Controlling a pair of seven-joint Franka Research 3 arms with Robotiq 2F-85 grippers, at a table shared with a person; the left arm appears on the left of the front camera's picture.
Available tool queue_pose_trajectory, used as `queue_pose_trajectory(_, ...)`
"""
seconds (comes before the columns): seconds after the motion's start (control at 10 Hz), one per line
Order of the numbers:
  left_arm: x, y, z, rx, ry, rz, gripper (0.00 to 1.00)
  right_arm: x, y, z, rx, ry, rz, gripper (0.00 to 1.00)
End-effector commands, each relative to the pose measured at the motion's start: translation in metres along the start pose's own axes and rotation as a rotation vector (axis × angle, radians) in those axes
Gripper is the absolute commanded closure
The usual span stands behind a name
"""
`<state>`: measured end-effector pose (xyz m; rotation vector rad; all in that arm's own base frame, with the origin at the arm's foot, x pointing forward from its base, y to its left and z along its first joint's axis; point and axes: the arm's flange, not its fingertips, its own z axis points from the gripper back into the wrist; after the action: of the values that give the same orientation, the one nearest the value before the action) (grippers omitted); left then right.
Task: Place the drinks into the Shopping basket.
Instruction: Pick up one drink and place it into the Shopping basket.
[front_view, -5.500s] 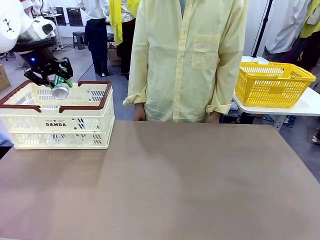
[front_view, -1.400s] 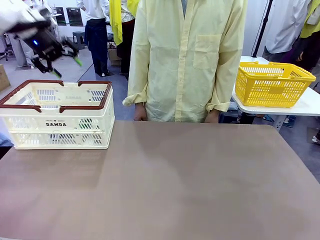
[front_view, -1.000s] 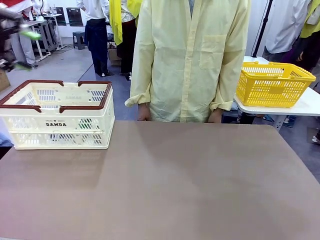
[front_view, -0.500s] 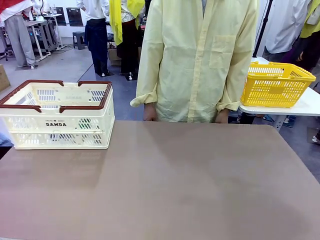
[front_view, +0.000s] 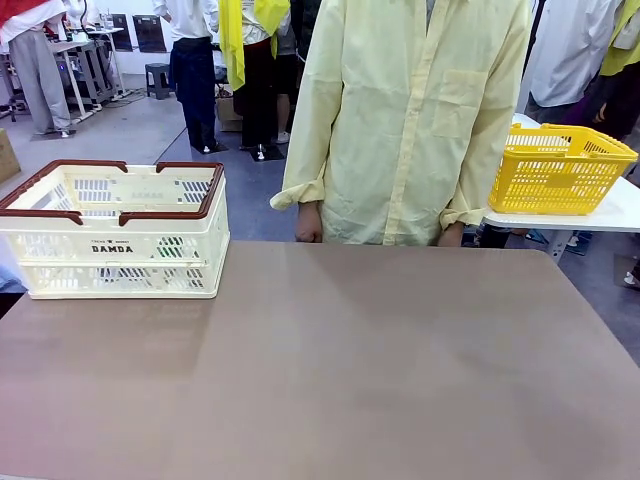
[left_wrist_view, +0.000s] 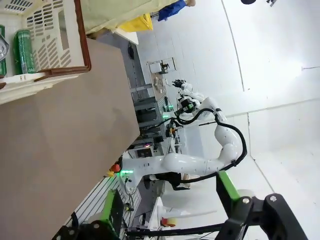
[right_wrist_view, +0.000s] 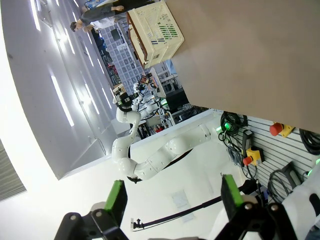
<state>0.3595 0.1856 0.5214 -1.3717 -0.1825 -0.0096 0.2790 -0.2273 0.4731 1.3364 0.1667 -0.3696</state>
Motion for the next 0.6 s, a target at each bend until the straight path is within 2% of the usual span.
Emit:
queue_pose_trajectory(0.0, -0.003, 0.0049, -0.0074, -0.005, 0.012, 0.012, 0.0, -0.0001, 0.0011, -0.0007, -0.001, -0.008, 0.007, 0.0)
queue_pose_trajectory(0.5, -0.003, 0.0049, -0.0074, -0.005, 0.012, 0.012, 0.0, -0.0001, 0.0011, -0.0007, -0.001, -0.008, 0.007, 0.0)
